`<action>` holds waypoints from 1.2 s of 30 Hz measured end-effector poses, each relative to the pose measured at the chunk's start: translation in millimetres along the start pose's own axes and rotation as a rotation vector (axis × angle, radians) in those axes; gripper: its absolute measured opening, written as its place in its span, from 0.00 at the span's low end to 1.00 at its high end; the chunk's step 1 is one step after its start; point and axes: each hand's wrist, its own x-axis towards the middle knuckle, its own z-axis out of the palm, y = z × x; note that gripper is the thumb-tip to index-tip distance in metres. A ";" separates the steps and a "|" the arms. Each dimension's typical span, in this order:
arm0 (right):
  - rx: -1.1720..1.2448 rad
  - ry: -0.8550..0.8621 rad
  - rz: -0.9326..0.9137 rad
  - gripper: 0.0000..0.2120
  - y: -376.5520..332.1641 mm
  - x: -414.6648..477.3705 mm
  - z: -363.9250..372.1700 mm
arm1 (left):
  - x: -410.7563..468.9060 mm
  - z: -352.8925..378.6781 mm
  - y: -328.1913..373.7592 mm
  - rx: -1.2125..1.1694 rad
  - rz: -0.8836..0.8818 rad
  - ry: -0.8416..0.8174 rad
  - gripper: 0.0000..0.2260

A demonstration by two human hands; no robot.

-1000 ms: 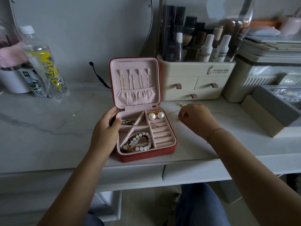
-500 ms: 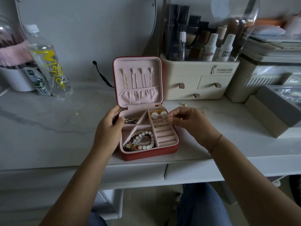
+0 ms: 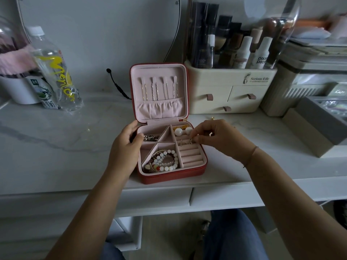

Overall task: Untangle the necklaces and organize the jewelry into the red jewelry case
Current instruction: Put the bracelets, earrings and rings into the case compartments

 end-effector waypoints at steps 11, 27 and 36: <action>-0.583 -0.050 -0.143 0.05 -33.4 3.3 -2.1 | 0.1 -1.2 -1.3 -0.007 -0.007 -0.002 0.15; -0.569 0.189 -0.193 0.08 -21.0 -14.6 19.1 | 0.5 -1.1 -1.8 -0.016 0.000 -0.009 0.16; -0.291 0.356 0.016 0.04 -11.9 -17.1 28.7 | 0.9 -0.5 -2.1 0.016 0.000 -0.003 0.17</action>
